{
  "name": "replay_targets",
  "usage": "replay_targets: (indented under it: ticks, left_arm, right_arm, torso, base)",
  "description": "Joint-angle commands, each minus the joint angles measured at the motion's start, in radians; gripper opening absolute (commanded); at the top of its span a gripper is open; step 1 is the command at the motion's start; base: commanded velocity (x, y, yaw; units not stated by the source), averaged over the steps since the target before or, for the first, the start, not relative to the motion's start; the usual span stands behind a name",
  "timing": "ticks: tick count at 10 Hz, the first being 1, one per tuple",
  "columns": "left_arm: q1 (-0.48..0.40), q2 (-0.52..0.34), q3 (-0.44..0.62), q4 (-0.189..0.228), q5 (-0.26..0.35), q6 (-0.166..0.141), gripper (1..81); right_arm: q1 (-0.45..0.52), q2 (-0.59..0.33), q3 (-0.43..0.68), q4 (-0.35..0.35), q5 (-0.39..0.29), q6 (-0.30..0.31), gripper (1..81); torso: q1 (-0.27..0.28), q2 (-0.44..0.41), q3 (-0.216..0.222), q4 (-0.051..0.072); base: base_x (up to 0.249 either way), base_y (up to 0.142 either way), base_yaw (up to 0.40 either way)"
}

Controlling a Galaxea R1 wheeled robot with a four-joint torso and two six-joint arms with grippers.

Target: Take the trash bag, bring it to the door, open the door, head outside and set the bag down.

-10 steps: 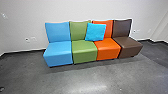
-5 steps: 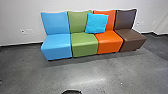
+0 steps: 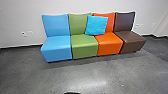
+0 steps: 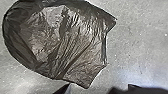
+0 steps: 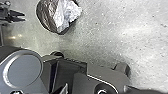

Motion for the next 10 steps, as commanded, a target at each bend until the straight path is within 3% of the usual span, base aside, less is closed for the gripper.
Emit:
replay_targets:
  ticks: [1, 3, 4, 5, 7, 9, 10]
  left_arm:
    - [-0.112, -0.010, -0.021, -0.043, 0.085, -0.138, 81.1]
    - [-0.114, 0.005, -0.084, -0.080, 0.119, -0.251, 81.1]
    - [-0.114, 0.013, -0.115, -0.094, 0.122, -0.260, 81.1]
    - [-0.114, 0.021, -0.136, -0.100, 0.143, -0.260, 81.1]
    - [-0.122, 0.024, -0.146, -0.099, 0.158, -0.260, 81.1]
    - [-0.123, 0.027, -0.147, -0.102, 0.157, -0.261, 81.1]
    - [-0.132, 0.027, -0.147, -0.108, 0.155, -0.264, 81.1]
  right_arm:
    - [0.078, -0.061, 0.020, 0.027, -0.072, 0.005, 81.1]
    - [0.086, -0.063, 0.023, 0.026, -0.072, 0.010, 81.1]
    - [0.089, -0.065, 0.028, 0.027, -0.073, 0.010, 81.1]
    - [0.090, -0.066, 0.034, 0.026, -0.072, 0.010, 81.1]
    - [0.101, -0.061, 0.020, 0.027, -0.075, 0.010, 81.1]
    - [0.101, -0.066, 0.023, 0.027, -0.075, 0.010, 81.1]
    - [0.103, -0.069, 0.026, 0.027, -0.074, 0.010, 81.1]
  torso:
    - [0.062, -0.096, 0.000, 0.000]
    - [0.107, -0.168, 0.000, 0.000]
    - [0.129, -0.204, -0.021, 0.000]
    - [0.151, -0.240, -0.095, 0.000]
    - [0.184, -0.295, -0.123, 0.000]
    - [0.228, -0.364, -0.188, 0.000]
    - [0.251, -0.400, -0.129, 0.000]
  base:
    - [0.000, 0.000, 0.000]
    - [0.000, 0.000, 0.000]
    - [0.000, 0.000, 0.000]
    - [0.000, 0.000, 0.000]
    - [0.000, 0.000, 0.000]
    - [0.000, 0.000, 0.000]
    - [0.000, 0.000, 0.000]
